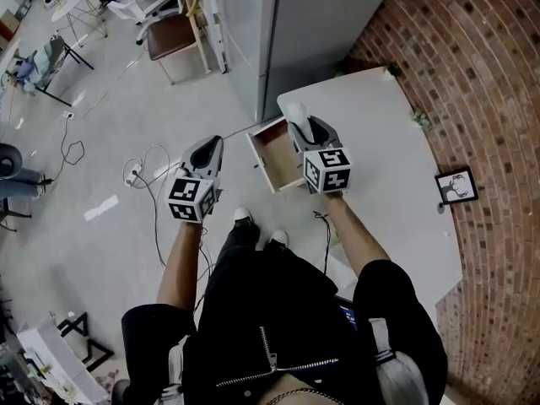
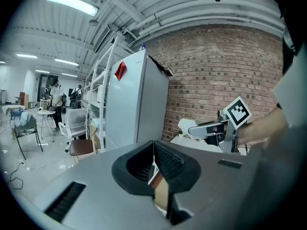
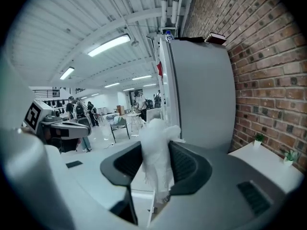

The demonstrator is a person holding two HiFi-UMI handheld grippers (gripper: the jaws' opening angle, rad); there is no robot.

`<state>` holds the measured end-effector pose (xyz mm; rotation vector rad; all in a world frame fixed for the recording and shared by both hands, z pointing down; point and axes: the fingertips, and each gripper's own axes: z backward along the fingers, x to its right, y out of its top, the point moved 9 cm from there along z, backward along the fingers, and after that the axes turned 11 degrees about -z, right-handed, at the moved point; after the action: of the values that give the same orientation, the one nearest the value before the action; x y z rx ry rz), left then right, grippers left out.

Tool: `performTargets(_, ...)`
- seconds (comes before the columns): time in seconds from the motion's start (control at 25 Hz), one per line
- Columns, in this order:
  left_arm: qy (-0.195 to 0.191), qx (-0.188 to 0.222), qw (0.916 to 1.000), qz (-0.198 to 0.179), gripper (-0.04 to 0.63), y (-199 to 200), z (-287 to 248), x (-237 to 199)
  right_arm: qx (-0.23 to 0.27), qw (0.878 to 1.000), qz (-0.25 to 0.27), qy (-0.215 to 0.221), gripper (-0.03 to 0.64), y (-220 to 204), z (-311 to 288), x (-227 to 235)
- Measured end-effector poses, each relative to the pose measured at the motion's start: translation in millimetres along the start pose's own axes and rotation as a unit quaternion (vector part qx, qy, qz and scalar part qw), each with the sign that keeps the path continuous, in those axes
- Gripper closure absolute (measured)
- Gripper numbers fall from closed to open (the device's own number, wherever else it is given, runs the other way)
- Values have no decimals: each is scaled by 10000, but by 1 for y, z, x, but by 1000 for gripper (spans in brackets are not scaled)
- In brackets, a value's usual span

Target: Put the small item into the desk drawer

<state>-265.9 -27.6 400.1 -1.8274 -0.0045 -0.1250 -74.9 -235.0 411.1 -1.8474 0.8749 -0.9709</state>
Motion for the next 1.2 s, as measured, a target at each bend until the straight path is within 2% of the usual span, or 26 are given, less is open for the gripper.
performTargets(0.2,-81,-151,9998,116,574,-16,-12,-8,-236,9997,-108,14,446,-18,-17,-1)
performTargets(0.76,-467,-689,9952,510,574,-70,-51,-14,-1150,9918,-545,-87,445,-101,-42,2)
performTargets(1.2,-707,-977,9908,615,574,-101,-84,-15,-1692,9830,-689,-199,445,-156,-63,26)
